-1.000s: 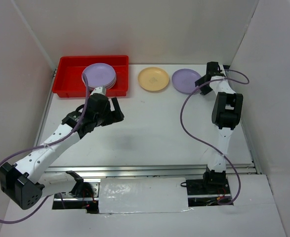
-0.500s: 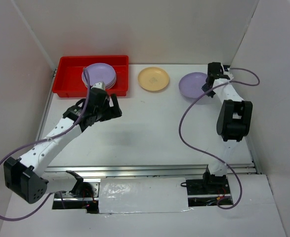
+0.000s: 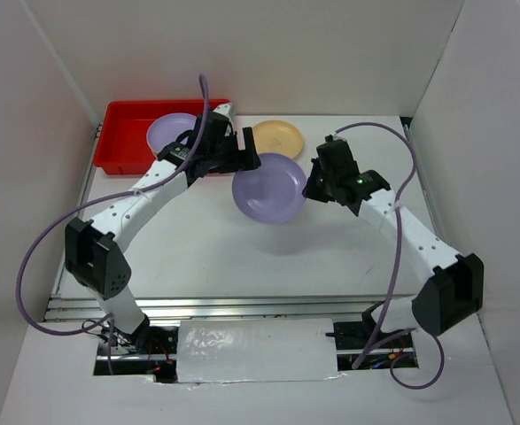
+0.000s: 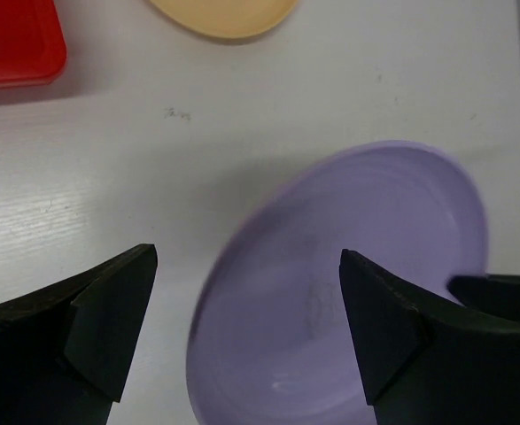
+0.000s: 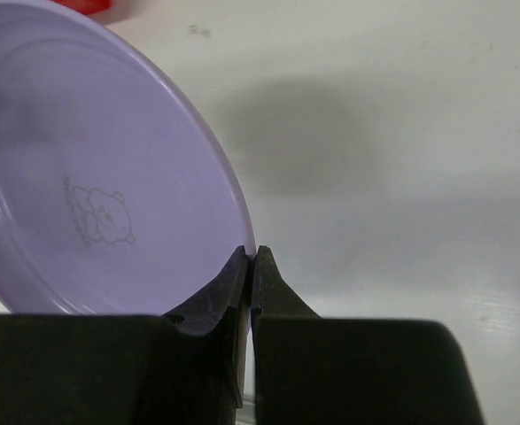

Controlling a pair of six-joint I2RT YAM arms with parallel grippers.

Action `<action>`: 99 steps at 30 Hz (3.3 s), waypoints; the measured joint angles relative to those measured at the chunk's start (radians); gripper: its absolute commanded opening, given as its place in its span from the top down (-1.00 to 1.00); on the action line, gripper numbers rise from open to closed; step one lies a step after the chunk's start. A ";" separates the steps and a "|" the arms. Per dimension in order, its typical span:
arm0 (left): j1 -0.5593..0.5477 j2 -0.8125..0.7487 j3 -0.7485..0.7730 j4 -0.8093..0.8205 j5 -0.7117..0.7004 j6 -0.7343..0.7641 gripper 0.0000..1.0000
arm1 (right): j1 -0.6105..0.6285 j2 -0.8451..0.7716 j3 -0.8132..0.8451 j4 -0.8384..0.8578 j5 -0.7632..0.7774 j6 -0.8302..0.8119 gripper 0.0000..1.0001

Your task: Place the plates into the plastic bin on the countertop

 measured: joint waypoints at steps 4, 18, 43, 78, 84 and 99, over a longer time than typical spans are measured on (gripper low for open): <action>-0.010 0.034 -0.001 -0.051 -0.039 -0.011 -0.86 | 0.012 -0.080 -0.013 0.029 -0.053 0.029 1.00; -0.035 -0.033 -0.061 -0.122 -0.106 -0.037 1.00 | -0.018 -0.120 -0.098 0.089 -0.113 0.072 -1.00; 0.519 0.261 0.029 0.171 -0.347 -0.384 -0.99 | -0.146 -0.450 -0.646 0.372 -0.373 0.152 -1.00; 0.197 -0.793 -0.589 -0.151 -0.188 -0.134 -0.99 | -0.237 1.120 0.981 -0.004 -0.073 0.327 -0.07; 0.207 -0.775 -0.604 -0.176 -0.186 -0.098 -0.99 | -0.238 1.159 1.074 -0.039 -0.082 0.318 0.79; 0.198 -0.706 -0.606 -0.140 -0.121 -0.077 -0.98 | -0.319 0.785 0.500 0.082 -0.061 0.231 1.00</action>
